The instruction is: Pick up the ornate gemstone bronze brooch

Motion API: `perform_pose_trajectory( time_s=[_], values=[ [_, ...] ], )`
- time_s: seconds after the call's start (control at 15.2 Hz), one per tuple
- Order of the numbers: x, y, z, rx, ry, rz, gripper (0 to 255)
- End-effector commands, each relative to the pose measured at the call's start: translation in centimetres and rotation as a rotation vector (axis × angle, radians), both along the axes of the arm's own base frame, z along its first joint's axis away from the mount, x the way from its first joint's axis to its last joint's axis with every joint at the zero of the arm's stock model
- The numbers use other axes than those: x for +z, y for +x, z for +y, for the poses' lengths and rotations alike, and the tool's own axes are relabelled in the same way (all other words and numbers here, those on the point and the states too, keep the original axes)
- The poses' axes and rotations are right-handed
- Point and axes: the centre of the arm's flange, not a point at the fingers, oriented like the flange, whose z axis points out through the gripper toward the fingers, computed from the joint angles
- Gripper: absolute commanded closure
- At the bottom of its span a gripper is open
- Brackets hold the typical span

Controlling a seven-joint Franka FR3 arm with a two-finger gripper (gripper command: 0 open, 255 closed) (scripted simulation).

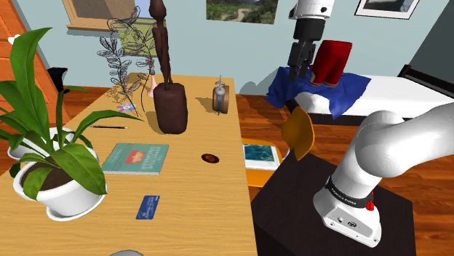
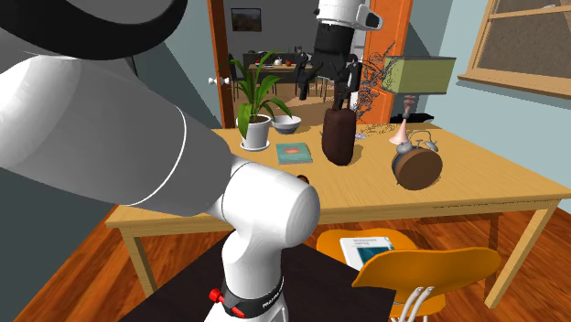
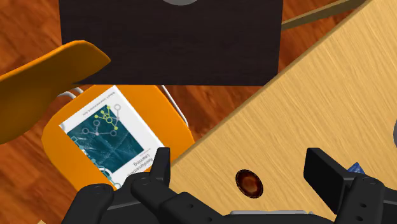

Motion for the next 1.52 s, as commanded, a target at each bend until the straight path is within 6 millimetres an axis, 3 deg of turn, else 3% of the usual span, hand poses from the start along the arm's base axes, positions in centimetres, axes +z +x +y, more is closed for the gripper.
perform_pose_trajectory(
  time_s=[0.0, 1.45],
  values=[
    [0.0, 0.0, 0.0, 0.000, 0.000, 0.000, 0],
    [-23.4, 10.7, 10.1, -0.055, 0.046, -0.171, 0]
  ],
)
